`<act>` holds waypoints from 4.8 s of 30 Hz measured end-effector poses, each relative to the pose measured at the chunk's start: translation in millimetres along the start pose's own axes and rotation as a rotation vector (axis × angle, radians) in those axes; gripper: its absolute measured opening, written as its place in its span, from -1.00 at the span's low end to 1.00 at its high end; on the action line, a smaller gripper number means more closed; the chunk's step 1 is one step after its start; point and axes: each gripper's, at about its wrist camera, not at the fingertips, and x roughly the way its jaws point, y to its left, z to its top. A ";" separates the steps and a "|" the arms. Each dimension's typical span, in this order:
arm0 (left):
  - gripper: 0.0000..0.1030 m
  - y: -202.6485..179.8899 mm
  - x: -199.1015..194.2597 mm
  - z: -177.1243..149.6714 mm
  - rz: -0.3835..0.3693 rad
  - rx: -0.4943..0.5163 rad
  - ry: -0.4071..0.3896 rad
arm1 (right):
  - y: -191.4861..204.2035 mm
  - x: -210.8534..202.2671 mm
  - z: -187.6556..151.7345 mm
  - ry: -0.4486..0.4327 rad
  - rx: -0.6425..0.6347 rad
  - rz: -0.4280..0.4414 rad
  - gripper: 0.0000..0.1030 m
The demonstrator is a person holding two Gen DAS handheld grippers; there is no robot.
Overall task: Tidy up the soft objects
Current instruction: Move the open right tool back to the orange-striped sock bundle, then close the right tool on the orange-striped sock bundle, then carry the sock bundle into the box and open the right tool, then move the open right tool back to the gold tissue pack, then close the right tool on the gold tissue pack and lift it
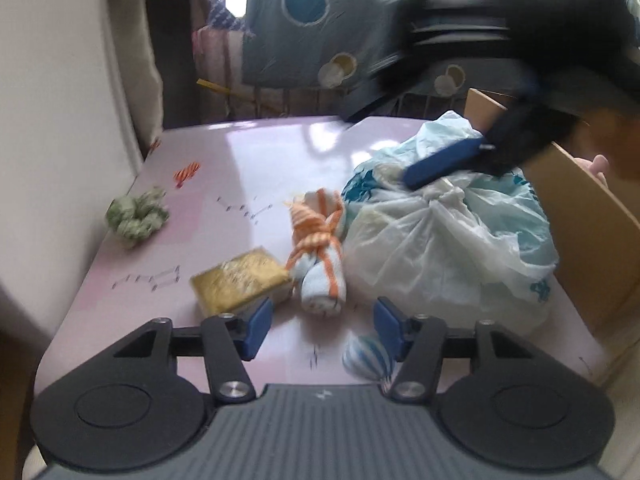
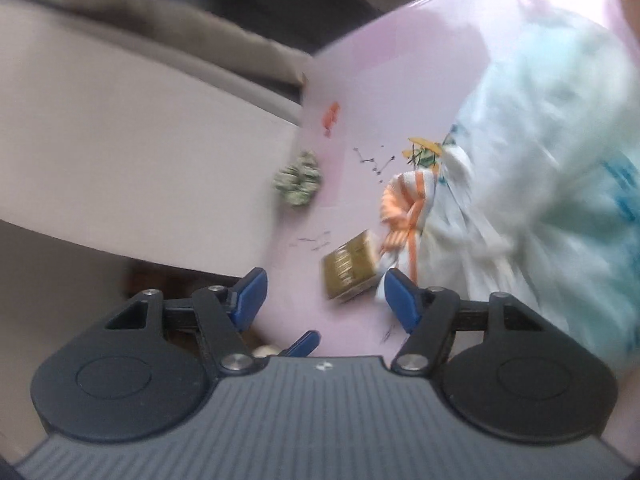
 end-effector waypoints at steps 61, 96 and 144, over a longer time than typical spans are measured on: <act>-0.56 -351.9 0.7 92.5 -0.712 0.274 0.001 | -230.5 -333.9 -52.4 -0.332 0.036 -0.604 -0.27; 0.29 -326.8 -55.8 46.0 -0.502 0.630 -0.159 | -169.1 -326.8 -80.3 -0.476 -0.006 -0.438 0.31; 0.49 68.4 -11.0 -4.9 0.109 -0.121 0.001 | 5.2 29.0 -79.0 -0.239 0.026 0.094 0.13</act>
